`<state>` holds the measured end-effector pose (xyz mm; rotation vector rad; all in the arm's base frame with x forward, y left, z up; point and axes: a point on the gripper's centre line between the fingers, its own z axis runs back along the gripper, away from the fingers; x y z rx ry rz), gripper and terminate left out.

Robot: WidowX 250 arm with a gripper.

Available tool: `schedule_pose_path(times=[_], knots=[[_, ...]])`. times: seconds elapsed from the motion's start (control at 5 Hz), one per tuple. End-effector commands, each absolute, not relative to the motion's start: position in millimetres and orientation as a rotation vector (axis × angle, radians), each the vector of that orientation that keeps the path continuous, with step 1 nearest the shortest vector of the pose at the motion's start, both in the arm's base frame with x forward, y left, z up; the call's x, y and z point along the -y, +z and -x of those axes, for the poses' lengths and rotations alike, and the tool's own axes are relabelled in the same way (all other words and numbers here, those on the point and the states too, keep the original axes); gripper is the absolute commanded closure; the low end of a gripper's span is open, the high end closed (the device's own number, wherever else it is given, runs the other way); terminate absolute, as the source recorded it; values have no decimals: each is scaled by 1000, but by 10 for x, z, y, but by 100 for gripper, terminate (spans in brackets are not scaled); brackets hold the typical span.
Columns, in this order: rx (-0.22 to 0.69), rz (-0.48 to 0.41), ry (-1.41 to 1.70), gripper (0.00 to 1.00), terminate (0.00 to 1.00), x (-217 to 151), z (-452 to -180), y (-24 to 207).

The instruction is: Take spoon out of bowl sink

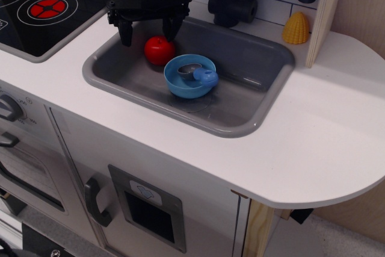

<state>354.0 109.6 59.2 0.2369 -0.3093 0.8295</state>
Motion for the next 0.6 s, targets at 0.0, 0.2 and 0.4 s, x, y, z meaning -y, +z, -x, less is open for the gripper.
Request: schedule_pose_path(times=[0.0,0.2,0.4], knots=[[309,-237,829,0,0,-1096,-3540,592],[245,-198,858,0,0,-916,-3408,703],[217,-152,860,0,0,-703,-3317,771]])
